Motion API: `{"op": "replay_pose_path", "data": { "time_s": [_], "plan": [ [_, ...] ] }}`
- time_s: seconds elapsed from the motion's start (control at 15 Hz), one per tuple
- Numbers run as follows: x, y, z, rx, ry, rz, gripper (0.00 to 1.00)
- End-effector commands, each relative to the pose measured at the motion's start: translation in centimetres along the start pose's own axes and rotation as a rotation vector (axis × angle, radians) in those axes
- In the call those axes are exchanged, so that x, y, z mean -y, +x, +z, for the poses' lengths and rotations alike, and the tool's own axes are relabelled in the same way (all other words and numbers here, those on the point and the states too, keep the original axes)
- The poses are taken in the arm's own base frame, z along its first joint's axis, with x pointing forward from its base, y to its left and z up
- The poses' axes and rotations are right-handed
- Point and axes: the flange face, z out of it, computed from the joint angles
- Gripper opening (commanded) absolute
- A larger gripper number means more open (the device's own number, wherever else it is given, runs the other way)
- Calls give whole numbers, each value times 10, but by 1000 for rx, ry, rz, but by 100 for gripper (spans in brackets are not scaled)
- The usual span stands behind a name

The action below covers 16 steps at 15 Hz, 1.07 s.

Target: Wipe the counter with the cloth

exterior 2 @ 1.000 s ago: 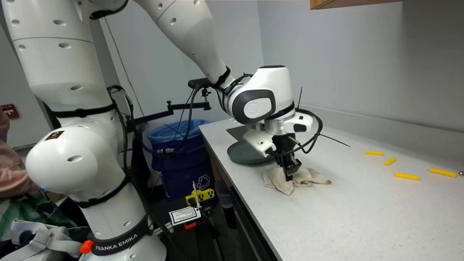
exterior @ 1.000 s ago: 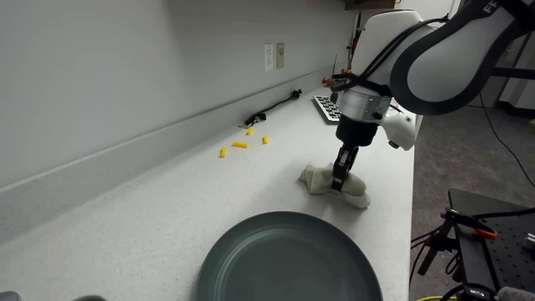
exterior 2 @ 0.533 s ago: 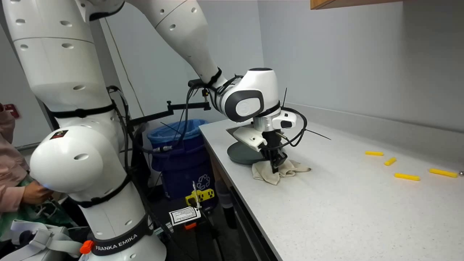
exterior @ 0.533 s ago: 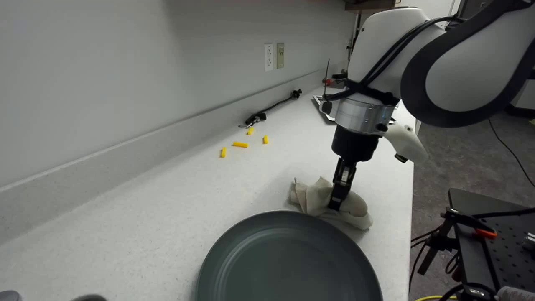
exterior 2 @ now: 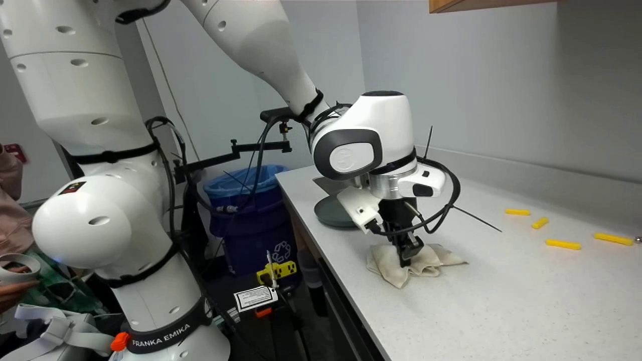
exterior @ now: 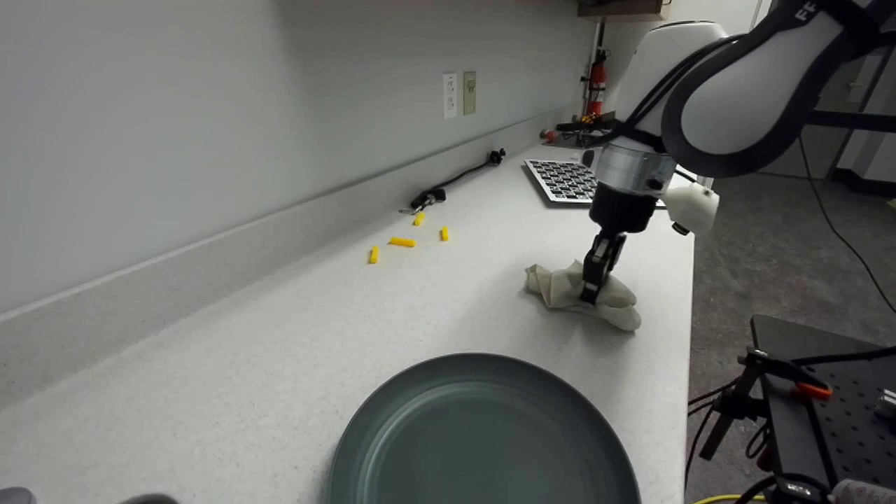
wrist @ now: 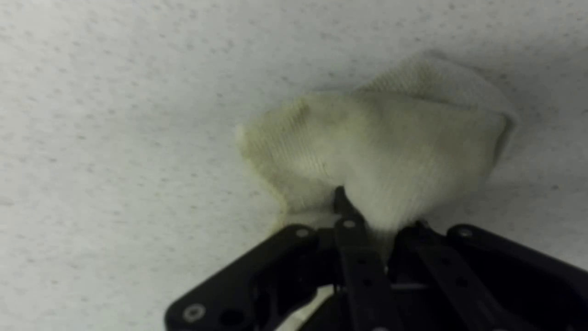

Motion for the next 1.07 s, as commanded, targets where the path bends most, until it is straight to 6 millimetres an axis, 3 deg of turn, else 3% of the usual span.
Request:
{"op": "replay_pose_path", "data": {
  "time_s": [0.0,0.2,0.33,0.6,0.67,0.87,1.0],
  "plan": [
    [-52,-20,-10,-2,-33,85,3],
    [-72,-37,-11,11,-56,111,3],
    [-65,-45,-11,22,-54,88,3],
    [-18,-61,-13,35,-27,-18,3],
    [-1,-44,-16,39,-13,-58,3],
    [62,-49,-23,45,35,-190,3],
    [82,-48,-24,46,69,-257,3]
  ]
}}
